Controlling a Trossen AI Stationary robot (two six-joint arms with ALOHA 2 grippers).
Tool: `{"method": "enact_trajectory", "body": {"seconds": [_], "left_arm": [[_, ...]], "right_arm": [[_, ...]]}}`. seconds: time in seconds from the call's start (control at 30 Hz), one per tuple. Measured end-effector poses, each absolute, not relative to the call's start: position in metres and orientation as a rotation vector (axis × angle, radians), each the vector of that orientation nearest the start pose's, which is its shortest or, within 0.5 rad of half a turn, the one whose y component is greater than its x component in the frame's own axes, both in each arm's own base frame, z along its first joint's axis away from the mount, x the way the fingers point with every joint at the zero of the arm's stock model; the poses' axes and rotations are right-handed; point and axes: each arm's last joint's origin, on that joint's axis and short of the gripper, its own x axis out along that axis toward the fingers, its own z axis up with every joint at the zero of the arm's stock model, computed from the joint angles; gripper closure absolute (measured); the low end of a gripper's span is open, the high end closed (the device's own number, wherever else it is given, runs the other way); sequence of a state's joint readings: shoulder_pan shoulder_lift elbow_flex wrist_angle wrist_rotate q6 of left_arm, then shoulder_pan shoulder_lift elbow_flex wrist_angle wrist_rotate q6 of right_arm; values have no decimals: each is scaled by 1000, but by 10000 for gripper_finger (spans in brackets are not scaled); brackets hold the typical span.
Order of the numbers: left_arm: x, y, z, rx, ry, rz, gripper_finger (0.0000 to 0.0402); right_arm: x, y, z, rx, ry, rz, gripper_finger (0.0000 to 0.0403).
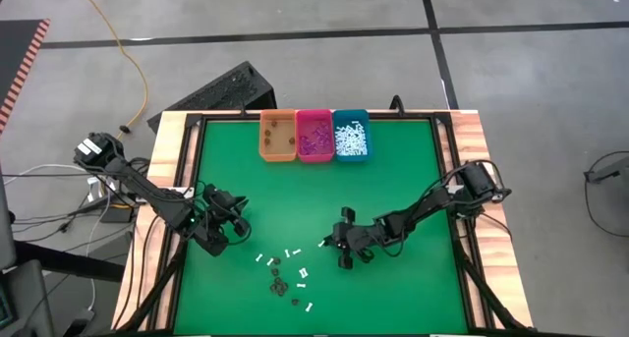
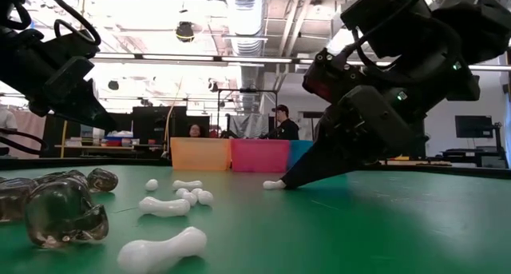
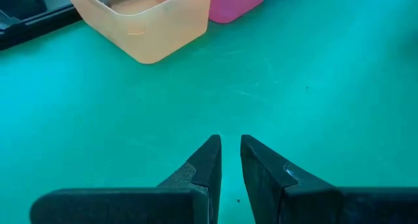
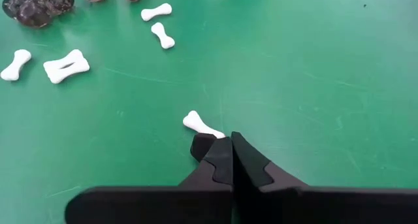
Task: Sort Halloween decoration
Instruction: Put the white bone toy into the blue bin
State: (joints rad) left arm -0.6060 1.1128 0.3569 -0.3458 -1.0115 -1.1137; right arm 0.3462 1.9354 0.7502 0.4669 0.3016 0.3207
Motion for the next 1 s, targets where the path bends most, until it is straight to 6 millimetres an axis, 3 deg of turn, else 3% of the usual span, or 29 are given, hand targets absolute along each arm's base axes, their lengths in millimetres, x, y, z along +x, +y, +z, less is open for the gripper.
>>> {"method": "enact_trajectory", "body": {"seconds": [0.2, 0.6, 0.8, 1.0], "left_arm": [[146, -71, 142, -249, 447, 694, 351], [146, -71, 142, -246, 452, 692, 351], [146, -71, 142, -247, 450, 693, 351], [146, -71, 142, -243, 436, 701, 351]], "right_arm": [[321, 107, 92, 97, 595, -45, 386], [318, 96, 137, 29, 519, -35, 375], [324, 93, 142, 36, 469, 25, 335], [347, 83, 137, -64, 470, 68, 255]]}}
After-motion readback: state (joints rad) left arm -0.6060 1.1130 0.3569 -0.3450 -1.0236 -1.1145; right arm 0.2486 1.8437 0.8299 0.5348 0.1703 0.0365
